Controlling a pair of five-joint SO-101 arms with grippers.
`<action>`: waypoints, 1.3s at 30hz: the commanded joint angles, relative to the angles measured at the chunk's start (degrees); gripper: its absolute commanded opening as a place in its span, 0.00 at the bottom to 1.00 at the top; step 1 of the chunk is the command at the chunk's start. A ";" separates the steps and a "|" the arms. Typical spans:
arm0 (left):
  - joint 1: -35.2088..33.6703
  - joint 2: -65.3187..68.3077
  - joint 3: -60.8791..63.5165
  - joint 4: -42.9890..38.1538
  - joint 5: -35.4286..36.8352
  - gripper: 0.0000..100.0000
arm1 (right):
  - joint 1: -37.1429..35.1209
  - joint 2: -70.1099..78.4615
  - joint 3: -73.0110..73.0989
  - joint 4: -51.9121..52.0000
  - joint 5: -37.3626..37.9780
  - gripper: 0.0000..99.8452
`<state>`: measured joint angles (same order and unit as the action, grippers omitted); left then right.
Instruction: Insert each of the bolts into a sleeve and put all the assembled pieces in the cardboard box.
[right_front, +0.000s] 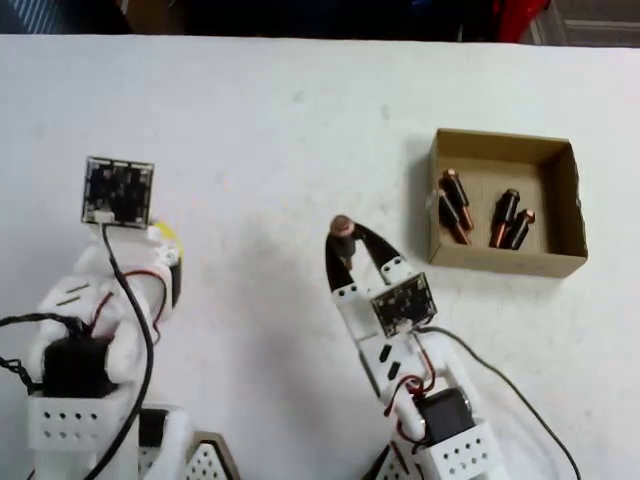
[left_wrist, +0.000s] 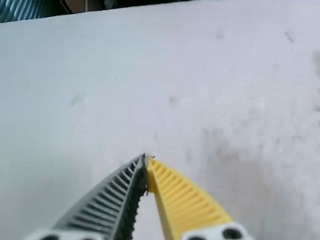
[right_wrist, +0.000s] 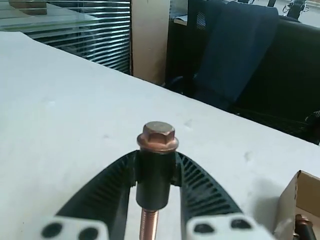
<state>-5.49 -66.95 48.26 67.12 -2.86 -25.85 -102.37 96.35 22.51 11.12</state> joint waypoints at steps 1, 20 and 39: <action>-0.48 0.22 -0.09 0.26 -0.53 0.02 | 0.48 -0.57 0.53 0.66 0.62 0.02; -0.22 25.71 -17.14 14.15 -0.09 0.09 | 0.48 -0.57 0.53 3.12 0.62 0.02; -0.22 38.99 -13.63 6.95 -0.09 0.02 | 0.48 -0.57 0.53 3.12 0.62 0.02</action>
<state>-5.58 -22.99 34.11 75.82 -2.86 -25.85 -102.37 96.35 25.49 11.12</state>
